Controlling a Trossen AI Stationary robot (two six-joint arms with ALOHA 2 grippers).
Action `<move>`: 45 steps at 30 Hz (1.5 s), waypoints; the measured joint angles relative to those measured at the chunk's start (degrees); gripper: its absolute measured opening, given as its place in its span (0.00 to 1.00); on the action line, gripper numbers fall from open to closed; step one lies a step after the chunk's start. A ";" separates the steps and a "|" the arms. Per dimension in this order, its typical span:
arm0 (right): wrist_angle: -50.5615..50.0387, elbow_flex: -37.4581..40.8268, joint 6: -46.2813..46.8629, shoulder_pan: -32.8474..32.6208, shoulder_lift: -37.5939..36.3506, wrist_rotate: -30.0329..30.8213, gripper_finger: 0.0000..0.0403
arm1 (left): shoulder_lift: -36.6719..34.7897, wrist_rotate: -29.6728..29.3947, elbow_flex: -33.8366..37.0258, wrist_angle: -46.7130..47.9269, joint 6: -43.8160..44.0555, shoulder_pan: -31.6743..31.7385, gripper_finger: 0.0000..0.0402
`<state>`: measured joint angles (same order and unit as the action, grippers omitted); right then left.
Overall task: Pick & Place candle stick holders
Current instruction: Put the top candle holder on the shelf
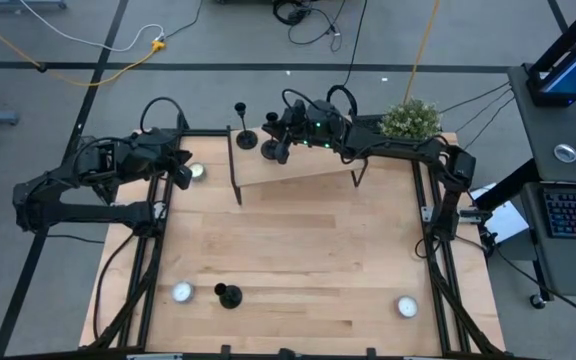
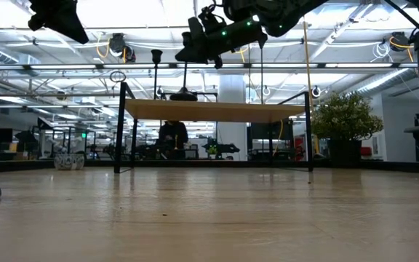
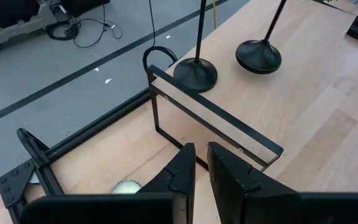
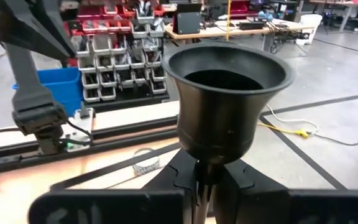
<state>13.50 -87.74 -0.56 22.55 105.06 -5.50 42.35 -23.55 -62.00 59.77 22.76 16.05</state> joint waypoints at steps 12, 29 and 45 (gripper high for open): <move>2.68 -0.05 1.34 -0.02 3.58 -0.28 0.03 | 0.00 0.70 0.00 -0.02 0.02 -0.04 0.12; 2.23 -0.02 1.38 -0.02 3.61 -0.28 0.12 | 0.00 1.11 0.00 -0.02 -0.59 -0.04 0.12; 1.72 0.00 -4.99 -0.59 3.39 -0.37 0.44 | 0.00 1.10 0.00 -0.01 -0.71 -0.04 0.12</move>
<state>15.22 -87.74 -5.55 21.95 108.45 -5.87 42.35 -22.45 -62.00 59.76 22.05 16.01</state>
